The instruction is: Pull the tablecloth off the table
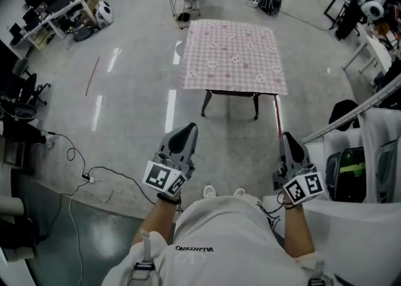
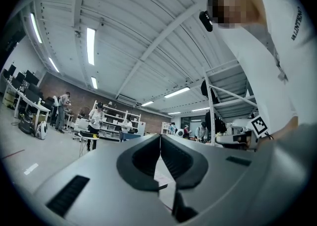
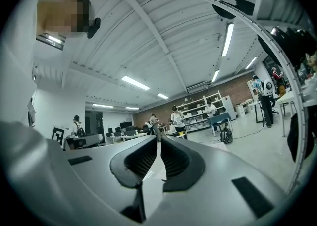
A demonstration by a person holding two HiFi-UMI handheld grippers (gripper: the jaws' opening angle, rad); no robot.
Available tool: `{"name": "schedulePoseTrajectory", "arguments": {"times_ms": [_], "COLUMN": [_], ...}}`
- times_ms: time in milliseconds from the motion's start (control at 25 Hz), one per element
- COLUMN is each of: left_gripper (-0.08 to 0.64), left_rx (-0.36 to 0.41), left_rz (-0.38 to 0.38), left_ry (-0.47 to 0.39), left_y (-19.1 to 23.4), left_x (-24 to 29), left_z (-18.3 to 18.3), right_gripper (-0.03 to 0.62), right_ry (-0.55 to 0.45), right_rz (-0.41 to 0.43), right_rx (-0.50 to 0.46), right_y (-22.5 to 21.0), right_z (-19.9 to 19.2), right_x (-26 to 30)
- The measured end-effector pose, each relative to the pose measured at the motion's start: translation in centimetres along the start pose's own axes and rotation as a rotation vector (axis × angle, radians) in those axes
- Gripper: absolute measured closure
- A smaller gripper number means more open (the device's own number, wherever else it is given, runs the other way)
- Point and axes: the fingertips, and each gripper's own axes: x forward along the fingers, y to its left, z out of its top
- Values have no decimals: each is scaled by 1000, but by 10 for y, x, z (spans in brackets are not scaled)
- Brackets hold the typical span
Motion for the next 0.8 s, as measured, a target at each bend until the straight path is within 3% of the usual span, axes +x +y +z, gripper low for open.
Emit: {"name": "schedulePoseTrajectory", "arguments": {"times_ms": [400, 800], "left_gripper": [453, 445], "left_rx": [-41, -66], "left_rz": [-32, -25], "left_ry": [10, 24], "left_y": [22, 32], "left_x": [-13, -12], "left_z": [-8, -19], "right_gripper": [511, 505], "right_ry": [51, 66], "right_rz": [-22, -4], "right_rx": [-21, 2], "right_y": [24, 22], "right_z": [-20, -29], "right_x": [17, 34]}}
